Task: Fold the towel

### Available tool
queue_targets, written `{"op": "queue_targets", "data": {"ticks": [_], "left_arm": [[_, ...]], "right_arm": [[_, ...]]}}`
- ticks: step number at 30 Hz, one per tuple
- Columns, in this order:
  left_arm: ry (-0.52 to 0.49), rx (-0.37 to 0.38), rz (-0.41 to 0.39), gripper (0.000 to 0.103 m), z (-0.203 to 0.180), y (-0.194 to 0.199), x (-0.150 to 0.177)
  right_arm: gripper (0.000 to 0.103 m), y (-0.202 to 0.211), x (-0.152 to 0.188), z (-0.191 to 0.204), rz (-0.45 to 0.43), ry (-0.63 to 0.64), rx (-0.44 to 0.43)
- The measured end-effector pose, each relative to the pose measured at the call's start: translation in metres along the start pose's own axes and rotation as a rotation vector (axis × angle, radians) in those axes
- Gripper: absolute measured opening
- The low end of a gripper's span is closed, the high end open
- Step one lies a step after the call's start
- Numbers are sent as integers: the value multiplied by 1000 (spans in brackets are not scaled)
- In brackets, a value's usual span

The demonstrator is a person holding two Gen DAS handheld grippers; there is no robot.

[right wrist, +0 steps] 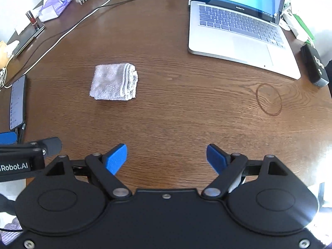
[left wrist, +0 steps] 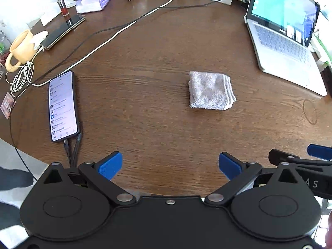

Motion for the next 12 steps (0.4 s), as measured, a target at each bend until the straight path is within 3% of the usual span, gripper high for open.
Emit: {"op": "queue_targets", "data": {"ticks": [12], "left_arm": [[-7, 5, 12, 100, 1, -3, 0]], "right_arm": [[86, -4, -9, 3, 4, 30, 1]]}}
Point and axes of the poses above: each gripper's, at about its wrist camera, not at the fingertips, and y roughly against the way its jaws point, z to its left, x to its underside, the point moved 10 cm from there along -y, roughly the way its jaws point, and after that the axes turned 5 degrees about z, right-handed, at the moved point
